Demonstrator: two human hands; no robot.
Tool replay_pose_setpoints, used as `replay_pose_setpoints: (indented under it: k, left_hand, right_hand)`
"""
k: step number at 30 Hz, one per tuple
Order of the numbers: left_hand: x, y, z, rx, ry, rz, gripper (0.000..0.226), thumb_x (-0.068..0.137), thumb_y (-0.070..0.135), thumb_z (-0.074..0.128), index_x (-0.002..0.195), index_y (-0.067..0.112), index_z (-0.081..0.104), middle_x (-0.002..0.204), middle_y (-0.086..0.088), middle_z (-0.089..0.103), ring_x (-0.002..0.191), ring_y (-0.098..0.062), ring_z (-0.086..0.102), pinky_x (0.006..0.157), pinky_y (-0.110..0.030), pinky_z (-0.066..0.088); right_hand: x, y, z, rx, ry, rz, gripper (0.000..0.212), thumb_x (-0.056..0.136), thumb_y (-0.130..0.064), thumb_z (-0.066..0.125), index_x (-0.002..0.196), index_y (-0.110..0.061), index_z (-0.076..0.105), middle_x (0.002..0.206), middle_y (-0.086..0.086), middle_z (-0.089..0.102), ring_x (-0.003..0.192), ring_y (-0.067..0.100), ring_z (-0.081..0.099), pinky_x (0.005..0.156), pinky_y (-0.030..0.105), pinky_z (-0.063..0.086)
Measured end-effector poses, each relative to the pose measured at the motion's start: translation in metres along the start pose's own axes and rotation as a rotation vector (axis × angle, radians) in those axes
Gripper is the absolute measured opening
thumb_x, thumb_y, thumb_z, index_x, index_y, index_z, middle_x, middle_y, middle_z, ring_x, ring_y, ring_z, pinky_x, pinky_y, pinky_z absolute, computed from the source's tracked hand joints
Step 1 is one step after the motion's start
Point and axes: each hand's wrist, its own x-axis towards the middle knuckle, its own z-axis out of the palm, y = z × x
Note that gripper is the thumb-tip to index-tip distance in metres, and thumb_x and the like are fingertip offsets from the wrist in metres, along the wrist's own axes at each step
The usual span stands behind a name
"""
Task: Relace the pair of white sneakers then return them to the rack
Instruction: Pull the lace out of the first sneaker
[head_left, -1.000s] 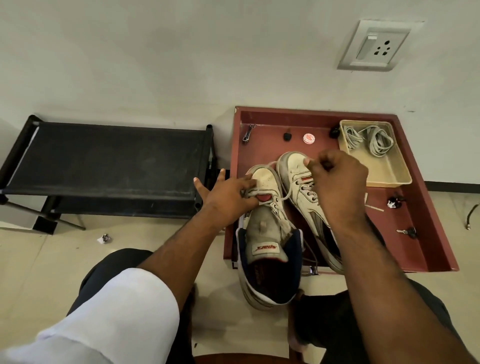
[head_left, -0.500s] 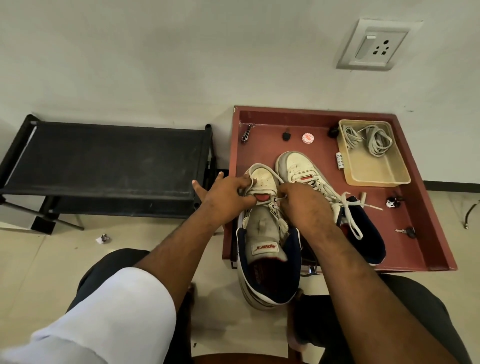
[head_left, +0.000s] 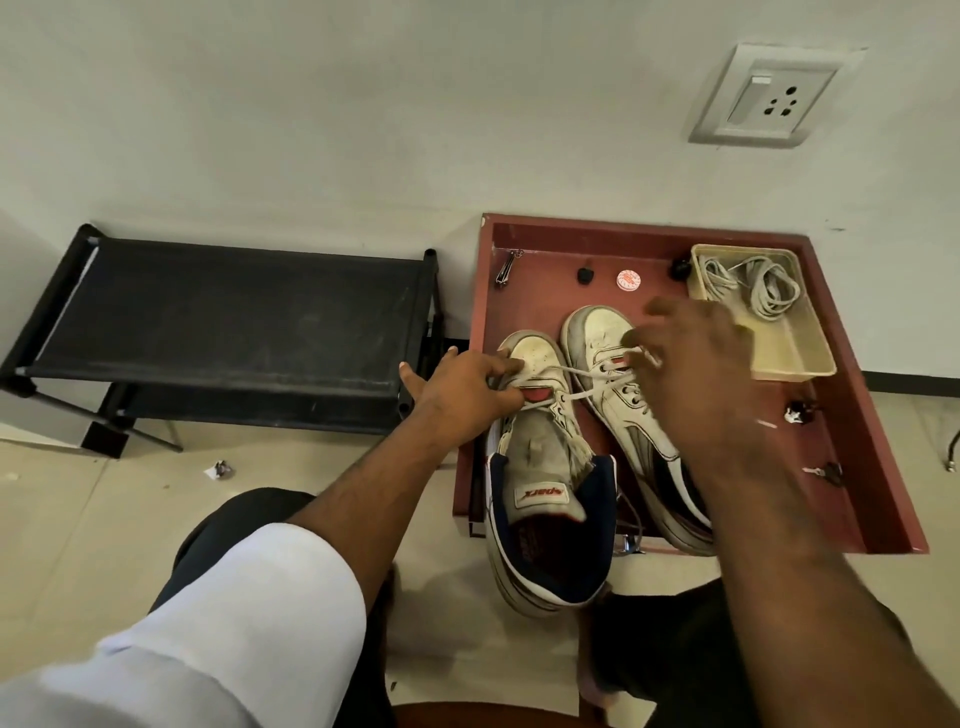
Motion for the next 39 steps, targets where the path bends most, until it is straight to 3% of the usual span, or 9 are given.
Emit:
replay_pose_setpoints:
  k: [4, 8, 11, 17, 21, 24, 31, 34, 39]
  left_hand:
    - [-0.002, -0.001, -0.002, 0.007, 0.013, 0.003, 0.043, 0.088, 0.044, 0.065, 0.13, 0.047, 0.056, 0.133, 0.011, 0.06, 0.145, -0.02, 0.029, 0.111, -0.067, -0.015]
    - [-0.002, -0.001, -0.003, 0.028, 0.016, 0.011, 0.043, 0.088, 0.043, 0.064, 0.13, 0.046, 0.056, 0.133, 0.011, 0.059, 0.146, -0.02, 0.027, 0.11, -0.067, -0.016]
    - [-0.001, -0.001, -0.002, 0.071, 0.017, 0.022, 0.043, 0.088, 0.045, 0.063, 0.13, 0.047, 0.056, 0.135, 0.012, 0.058, 0.147, -0.021, 0.024, 0.109, -0.067, -0.018]
    - [-0.001, 0.0, -0.001, 0.081, 0.016, 0.04, 0.044, 0.086, 0.051, 0.064, 0.129, 0.048, 0.057, 0.14, 0.016, 0.054, 0.148, -0.021, 0.021, 0.106, -0.067, -0.019]
    - [0.0, 0.0, 0.0, 0.05, 0.024, 0.029, 0.044, 0.085, 0.048, 0.066, 0.128, 0.047, 0.057, 0.141, 0.015, 0.054, 0.147, -0.019, 0.025, 0.106, -0.067, -0.02]
    - [-0.001, 0.0, -0.001, 0.058, 0.033, 0.022, 0.043, 0.087, 0.047, 0.065, 0.129, 0.046, 0.057, 0.138, 0.013, 0.056, 0.145, -0.019, 0.028, 0.108, -0.066, -0.018]
    - [-0.001, -0.001, -0.002, 0.075, 0.042, 0.018, 0.043, 0.088, 0.044, 0.064, 0.13, 0.046, 0.056, 0.133, 0.011, 0.059, 0.144, -0.02, 0.03, 0.11, -0.067, -0.016]
    - [-0.001, 0.0, -0.002, 0.078, 0.047, 0.017, 0.042, 0.088, 0.045, 0.064, 0.129, 0.046, 0.057, 0.132, 0.012, 0.059, 0.144, -0.02, 0.031, 0.11, -0.067, -0.017]
    - [-0.004, 0.001, -0.003, 0.036, 0.05, 0.015, 0.04, 0.088, 0.045, 0.065, 0.127, 0.045, 0.059, 0.129, 0.013, 0.061, 0.139, -0.018, 0.038, 0.11, -0.067, -0.017]
  right_hand:
    - [-0.003, -0.028, 0.034, -0.134, -0.333, -0.08, 0.022, 0.087, -0.024, 0.065, 0.104, -0.034, 0.073, 0.154, -0.003, 0.033, 0.145, 0.029, 0.018, 0.113, 0.057, 0.018]
    - [-0.003, -0.032, 0.04, -0.273, -0.342, -0.065, 0.018, 0.087, -0.029, 0.065, 0.102, -0.036, 0.071, 0.156, -0.006, 0.03, 0.147, 0.03, 0.014, 0.113, 0.064, 0.009]
    - [-0.001, -0.026, 0.023, -0.266, -0.207, -0.005, 0.012, 0.086, -0.027, 0.066, 0.095, -0.031, 0.073, 0.155, -0.007, 0.034, 0.147, 0.028, 0.014, 0.112, 0.063, 0.003]
    - [0.005, 0.043, -0.033, 0.059, 0.342, 0.501, 0.026, 0.083, -0.027, 0.062, 0.106, -0.02, 0.071, 0.137, -0.001, 0.054, 0.136, 0.028, 0.033, 0.109, 0.06, 0.021]
    - [-0.006, 0.025, -0.018, -0.031, 0.066, 0.248, 0.046, 0.081, -0.019, 0.073, 0.125, -0.028, 0.062, 0.154, 0.002, 0.032, 0.146, 0.034, 0.017, 0.109, 0.065, 0.016]
    - [-0.005, -0.013, 0.008, -0.125, -0.209, -0.042, 0.035, 0.084, -0.026, 0.07, 0.117, -0.038, 0.066, 0.16, -0.001, 0.023, 0.149, 0.033, 0.003, 0.111, 0.065, 0.004]
    - [-0.003, -0.032, 0.034, -0.261, -0.428, -0.018, 0.017, 0.093, -0.027, 0.057, 0.105, -0.032, 0.068, 0.159, 0.0, 0.024, 0.149, 0.035, 0.006, 0.109, 0.07, 0.002]
    - [-0.003, -0.029, 0.028, -0.282, -0.37, -0.005, 0.018, 0.091, -0.021, 0.059, 0.105, -0.029, 0.068, 0.158, -0.001, 0.029, 0.148, 0.033, 0.011, 0.11, 0.069, 0.008]
    - [0.007, 0.025, -0.028, -0.093, 0.239, 0.394, 0.03, 0.089, -0.025, 0.045, 0.102, -0.014, 0.07, 0.124, 0.01, 0.06, 0.12, 0.037, 0.05, 0.099, 0.056, 0.038]
